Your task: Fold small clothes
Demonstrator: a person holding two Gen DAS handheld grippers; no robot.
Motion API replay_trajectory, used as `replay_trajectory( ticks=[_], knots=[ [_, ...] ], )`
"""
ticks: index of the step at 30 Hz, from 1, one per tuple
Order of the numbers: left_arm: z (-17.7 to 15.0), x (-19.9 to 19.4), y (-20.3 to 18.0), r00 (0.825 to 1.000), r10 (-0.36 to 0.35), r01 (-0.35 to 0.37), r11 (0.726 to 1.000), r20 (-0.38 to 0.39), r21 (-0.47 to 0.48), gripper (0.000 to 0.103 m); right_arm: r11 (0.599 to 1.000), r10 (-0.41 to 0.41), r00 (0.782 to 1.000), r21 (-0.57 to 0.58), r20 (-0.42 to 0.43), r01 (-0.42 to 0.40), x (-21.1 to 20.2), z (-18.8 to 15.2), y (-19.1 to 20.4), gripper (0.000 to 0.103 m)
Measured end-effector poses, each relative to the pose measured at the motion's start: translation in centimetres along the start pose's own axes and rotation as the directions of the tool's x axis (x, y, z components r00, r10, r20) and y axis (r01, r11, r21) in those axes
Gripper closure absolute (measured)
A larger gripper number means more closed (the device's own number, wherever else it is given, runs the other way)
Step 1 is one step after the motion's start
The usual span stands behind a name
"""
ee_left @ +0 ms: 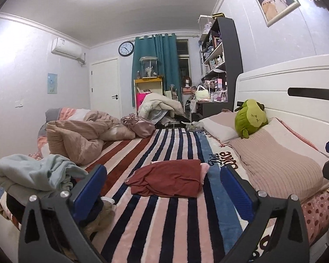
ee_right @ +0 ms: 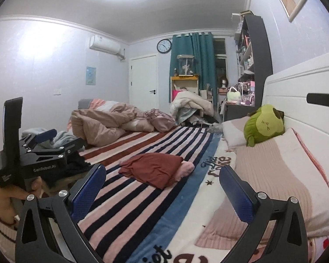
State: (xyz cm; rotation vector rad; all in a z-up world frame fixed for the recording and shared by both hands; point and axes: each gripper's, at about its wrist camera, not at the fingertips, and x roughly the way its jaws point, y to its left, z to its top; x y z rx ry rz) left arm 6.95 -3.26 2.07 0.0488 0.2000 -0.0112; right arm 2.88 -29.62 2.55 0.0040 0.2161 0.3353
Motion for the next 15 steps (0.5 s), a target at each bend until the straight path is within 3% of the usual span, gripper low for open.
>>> replay_trajectory(
  ticks=[15],
  knots=[
    [0.21,0.12,-0.76,1.000,-0.012,0.012,1.000,-0.009,-0.006,0.001,1.000,0.025,1.000,-0.007,0.002,-0.025,-0.34,0.31,-0.03,0.000]
  ],
)
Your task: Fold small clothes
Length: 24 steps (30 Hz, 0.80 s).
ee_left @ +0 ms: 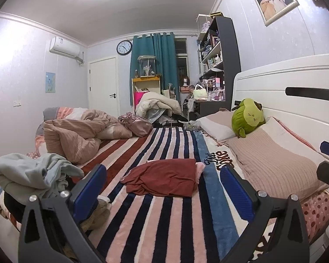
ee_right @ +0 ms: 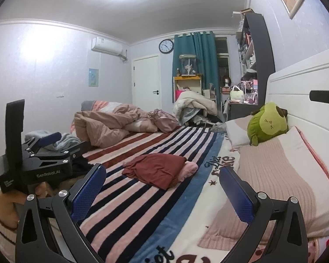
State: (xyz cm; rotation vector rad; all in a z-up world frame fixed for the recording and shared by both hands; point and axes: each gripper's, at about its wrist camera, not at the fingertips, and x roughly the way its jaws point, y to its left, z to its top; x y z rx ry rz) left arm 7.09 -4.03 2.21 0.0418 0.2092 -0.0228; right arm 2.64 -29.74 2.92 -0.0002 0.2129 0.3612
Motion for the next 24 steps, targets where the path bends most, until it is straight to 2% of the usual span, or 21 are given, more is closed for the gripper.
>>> replay_trajectory(
  ticks=[24],
  knots=[
    [0.07,-0.36,-0.54,1.000,-0.018,0.018,1.000,0.009,0.002,0.001,1.000,-0.003,1.000,-0.005,0.002,0.003,-0.08,0.09,0.53,0.000]
  ],
)
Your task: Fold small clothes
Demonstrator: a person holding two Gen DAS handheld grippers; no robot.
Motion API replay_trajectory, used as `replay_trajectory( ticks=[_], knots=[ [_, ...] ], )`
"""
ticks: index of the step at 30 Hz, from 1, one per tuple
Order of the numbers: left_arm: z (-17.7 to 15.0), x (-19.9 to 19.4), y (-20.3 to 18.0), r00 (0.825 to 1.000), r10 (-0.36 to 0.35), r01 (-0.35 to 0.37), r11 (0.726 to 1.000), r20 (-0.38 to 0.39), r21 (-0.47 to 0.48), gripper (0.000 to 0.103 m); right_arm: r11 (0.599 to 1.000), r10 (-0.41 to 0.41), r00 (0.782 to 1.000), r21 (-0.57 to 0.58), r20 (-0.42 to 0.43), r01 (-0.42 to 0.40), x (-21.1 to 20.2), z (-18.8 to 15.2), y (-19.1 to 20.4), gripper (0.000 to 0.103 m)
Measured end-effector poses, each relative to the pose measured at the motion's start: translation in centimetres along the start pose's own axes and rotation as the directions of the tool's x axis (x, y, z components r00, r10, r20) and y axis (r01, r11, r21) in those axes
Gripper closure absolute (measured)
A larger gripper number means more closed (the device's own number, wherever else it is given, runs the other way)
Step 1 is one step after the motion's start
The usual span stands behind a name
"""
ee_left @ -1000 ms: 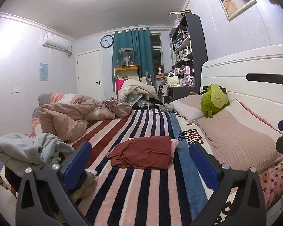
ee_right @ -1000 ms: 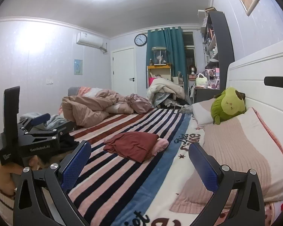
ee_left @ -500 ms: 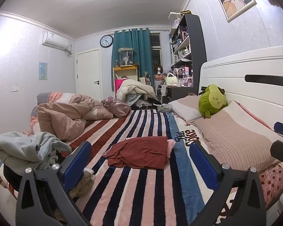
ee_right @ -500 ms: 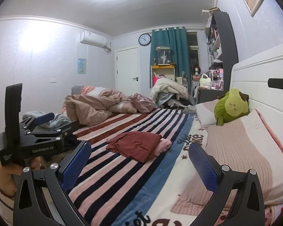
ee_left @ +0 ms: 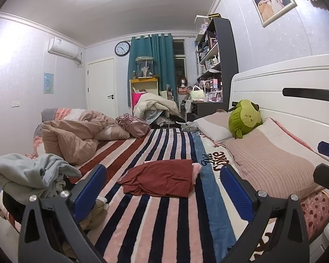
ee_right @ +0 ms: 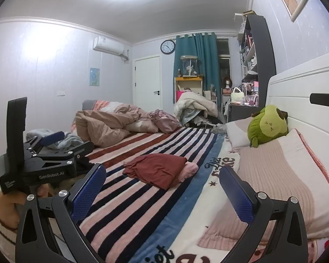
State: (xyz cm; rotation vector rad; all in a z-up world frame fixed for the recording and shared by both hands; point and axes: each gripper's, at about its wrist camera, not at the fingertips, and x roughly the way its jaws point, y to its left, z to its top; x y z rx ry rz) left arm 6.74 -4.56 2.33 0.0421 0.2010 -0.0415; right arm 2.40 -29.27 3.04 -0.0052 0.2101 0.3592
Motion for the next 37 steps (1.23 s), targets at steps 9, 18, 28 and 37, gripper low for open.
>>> replay_trajectory(
  ticks=[9,18,28,37],
  knots=[
    [0.01,-0.05,-0.01,1.000,0.000,0.000,1.000,-0.001,-0.003,0.001,1.000,-0.001,1.000,0.002,0.000,0.001,0.00,0.09,0.14,0.000],
    [-0.02,-0.13,-0.08,1.000,0.000,0.000,1.000,-0.004,-0.008,0.001,1.000,0.001,1.000,0.002,0.001,-0.001,-0.05,0.06,-0.10,0.000],
    [-0.13,0.03,-0.19,1.000,-0.007,0.007,1.000,-0.011,-0.005,0.001,1.000,-0.001,1.000,0.001,-0.001,0.001,0.00,-0.02,0.00,0.000],
    [-0.34,0.31,-0.01,0.999,-0.024,0.024,1.000,-0.025,-0.007,0.001,1.000,0.000,1.000,0.003,-0.003,0.000,-0.01,0.02,0.13,0.000]
  ],
)
